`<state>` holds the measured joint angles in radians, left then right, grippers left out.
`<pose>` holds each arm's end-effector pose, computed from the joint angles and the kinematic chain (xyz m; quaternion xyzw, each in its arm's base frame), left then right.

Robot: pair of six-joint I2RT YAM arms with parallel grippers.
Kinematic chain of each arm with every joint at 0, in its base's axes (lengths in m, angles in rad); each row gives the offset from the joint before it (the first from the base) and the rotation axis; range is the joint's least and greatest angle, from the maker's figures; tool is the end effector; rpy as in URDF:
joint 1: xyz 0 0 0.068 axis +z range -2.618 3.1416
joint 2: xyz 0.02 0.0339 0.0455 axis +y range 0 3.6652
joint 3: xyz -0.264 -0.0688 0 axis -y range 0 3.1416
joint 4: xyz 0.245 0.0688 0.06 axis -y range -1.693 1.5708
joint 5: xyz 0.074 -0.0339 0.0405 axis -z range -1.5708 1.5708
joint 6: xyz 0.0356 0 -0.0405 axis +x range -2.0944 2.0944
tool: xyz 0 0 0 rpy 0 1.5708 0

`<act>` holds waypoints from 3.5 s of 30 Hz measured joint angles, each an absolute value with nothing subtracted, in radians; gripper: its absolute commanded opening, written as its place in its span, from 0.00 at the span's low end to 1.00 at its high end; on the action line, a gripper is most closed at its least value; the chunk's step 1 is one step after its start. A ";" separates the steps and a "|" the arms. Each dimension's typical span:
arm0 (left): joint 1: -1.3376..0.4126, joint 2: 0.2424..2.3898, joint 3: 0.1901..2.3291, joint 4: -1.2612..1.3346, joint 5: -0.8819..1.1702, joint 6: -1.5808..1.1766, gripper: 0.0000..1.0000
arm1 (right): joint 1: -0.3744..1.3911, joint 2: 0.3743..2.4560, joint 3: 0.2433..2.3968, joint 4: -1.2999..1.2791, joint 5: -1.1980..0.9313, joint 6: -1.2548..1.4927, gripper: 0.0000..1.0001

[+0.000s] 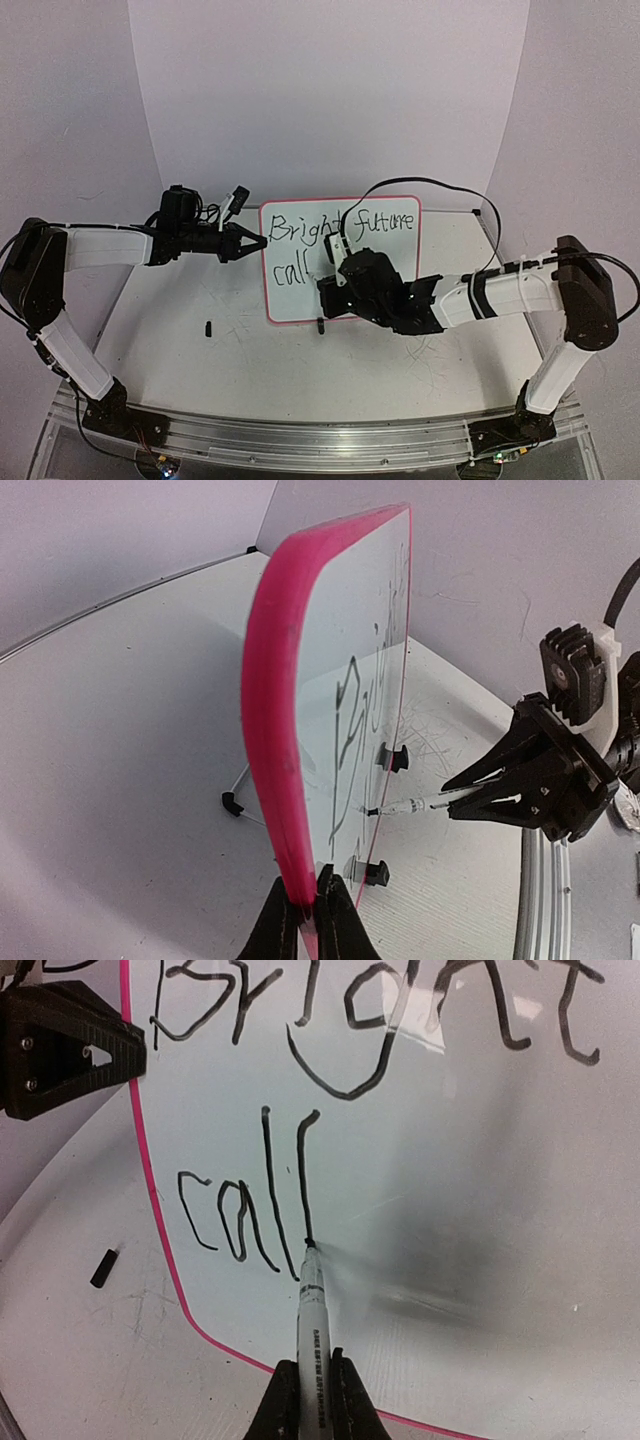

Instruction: Write a sentence on the whiteboard

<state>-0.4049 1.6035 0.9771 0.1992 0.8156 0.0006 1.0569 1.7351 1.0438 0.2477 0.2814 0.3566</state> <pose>0.3132 -0.1624 0.2416 0.3657 0.7129 -0.4265 0.4197 0.1993 0.3329 0.2175 -0.2167 0.8119 0.2533 0.4792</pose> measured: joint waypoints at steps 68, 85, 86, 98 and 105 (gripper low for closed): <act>-0.405 1.603 0.977 0.200 0.818 0.002 0.00 | 1.076 1.572 0.922 0.290 0.230 0.286 0.00; -0.405 1.603 0.977 0.200 0.818 0.002 0.00 | 1.077 1.575 0.922 0.292 0.250 0.293 0.00; -0.405 1.603 0.977 0.200 0.818 0.002 0.00 | 1.077 1.575 0.922 0.292 0.250 0.292 0.00; -0.405 1.603 0.977 0.200 0.818 0.003 0.00 | 1.077 1.589 0.931 0.302 0.290 0.290 0.00; -0.405 1.603 0.977 0.200 0.818 0.004 0.00 | 1.077 1.621 0.952 0.305 0.324 0.309 0.00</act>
<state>-0.4053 1.6031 0.9771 0.1997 0.8185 0.0036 1.0767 1.6214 0.9517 0.3049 0.3244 0.3087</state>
